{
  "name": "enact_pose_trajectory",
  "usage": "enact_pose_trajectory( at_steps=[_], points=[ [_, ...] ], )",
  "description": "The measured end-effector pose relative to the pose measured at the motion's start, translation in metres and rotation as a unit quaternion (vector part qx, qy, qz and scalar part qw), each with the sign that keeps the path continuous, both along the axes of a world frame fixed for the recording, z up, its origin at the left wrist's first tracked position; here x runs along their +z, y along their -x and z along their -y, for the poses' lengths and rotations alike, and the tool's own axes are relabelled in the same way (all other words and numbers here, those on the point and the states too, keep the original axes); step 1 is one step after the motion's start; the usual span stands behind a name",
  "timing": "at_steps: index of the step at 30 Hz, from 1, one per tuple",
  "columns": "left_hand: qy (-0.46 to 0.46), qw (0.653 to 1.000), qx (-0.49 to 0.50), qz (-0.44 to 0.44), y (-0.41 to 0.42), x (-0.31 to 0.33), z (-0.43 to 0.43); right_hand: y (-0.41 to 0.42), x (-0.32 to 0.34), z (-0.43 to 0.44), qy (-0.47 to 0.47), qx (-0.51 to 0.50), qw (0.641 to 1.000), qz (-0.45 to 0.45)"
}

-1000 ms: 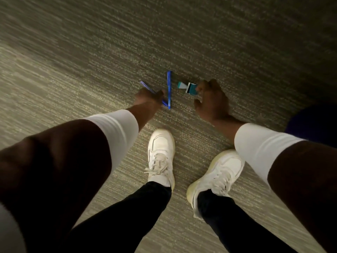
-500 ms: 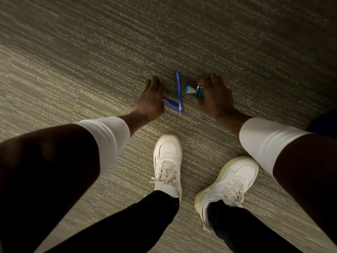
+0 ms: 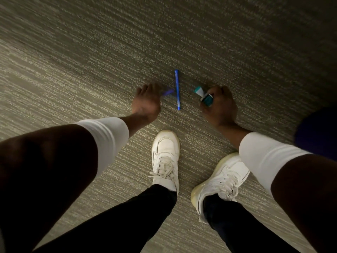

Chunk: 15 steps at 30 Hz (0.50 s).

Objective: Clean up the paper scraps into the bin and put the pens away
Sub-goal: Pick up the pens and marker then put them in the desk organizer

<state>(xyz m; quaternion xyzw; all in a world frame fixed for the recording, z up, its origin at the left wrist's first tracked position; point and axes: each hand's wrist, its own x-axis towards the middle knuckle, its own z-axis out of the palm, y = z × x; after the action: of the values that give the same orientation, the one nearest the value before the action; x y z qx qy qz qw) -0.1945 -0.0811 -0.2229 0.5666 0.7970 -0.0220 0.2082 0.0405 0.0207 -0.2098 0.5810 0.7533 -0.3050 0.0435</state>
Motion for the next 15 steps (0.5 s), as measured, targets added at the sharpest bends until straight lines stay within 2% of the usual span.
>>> enact_pose_trajectory(
  at_steps=[2, 4, 6, 8, 10, 15],
  points=[
    [0.02, 0.981, 0.19, 0.024, -0.013, 0.002, -0.004, -0.012, 0.005, 0.006, 0.016, -0.024, 1.0, 0.008],
    [0.051, 0.929, 0.361, 0.064, -0.022, 0.006, -0.017, -0.024, 0.009, 0.012, 0.033, -0.038, 0.999, 0.016],
    [0.043, 0.888, 0.447, 0.104, -0.031, 0.007, -0.034, -0.032, 0.012, 0.017, 0.041, -0.043, 0.998, 0.016],
    [0.018, 0.87, 0.473, 0.137, -0.043, 0.006, -0.049, -0.039, 0.013, 0.018, 0.046, -0.04, 0.998, 0.016],
    [0.006, 0.867, 0.475, 0.149, -0.052, 0.005, -0.06, -0.045, 0.012, 0.018, 0.05, -0.036, 0.998, 0.01],
    [0.04, 0.889, 0.44, 0.124, -0.062, -0.007, -0.069, -0.052, 0.008, 0.013, 0.043, -0.05, 0.998, 0.001]
  ],
)
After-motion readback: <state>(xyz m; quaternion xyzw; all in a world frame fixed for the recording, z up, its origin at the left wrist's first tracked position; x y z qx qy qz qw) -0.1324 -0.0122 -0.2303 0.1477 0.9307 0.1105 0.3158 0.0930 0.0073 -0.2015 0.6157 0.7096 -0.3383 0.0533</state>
